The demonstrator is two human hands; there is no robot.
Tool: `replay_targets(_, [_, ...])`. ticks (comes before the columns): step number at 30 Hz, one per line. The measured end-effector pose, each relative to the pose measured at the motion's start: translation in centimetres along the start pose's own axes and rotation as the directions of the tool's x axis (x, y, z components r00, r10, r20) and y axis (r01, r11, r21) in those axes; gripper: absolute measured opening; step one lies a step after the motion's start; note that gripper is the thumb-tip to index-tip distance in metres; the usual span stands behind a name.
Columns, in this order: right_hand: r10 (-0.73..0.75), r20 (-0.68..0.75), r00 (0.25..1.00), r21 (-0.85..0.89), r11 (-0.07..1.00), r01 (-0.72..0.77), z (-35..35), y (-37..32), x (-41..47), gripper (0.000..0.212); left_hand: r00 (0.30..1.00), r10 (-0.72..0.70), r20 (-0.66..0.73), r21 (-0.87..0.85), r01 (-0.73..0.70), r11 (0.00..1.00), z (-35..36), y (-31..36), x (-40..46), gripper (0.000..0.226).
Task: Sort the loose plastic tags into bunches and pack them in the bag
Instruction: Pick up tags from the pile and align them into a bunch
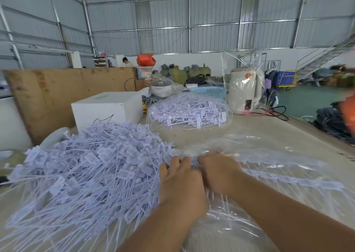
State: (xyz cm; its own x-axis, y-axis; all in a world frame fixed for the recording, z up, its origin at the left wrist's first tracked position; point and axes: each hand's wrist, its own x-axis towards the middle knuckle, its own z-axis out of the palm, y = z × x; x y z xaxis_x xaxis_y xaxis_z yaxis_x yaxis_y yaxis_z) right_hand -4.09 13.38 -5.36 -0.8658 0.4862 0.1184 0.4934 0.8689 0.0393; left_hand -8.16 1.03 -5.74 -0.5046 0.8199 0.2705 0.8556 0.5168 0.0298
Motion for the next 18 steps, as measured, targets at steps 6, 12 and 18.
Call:
replay_targets(6, [0.112,0.081,0.990,-0.150,0.984,-0.098,0.6,-1.0,2.0,0.008,1.000,-0.009,-0.011,-0.030,0.009,0.999,0.3,-0.1,0.2,0.038])
replay_targets(12, [-0.060,-0.035,0.998,-0.052,0.997,0.059,1.3,-0.1,1.7,0.028,0.999,-0.007,-0.047,-0.028,0.006,1.000,0.7,-0.2,0.2,0.032])
replay_targets(18, [-0.076,-0.137,0.988,0.002,0.997,0.077,1.1,0.0,1.5,0.027,1.000,-0.016,-0.026,-0.007,0.015,1.000,0.7,-0.2,0.3,0.033])
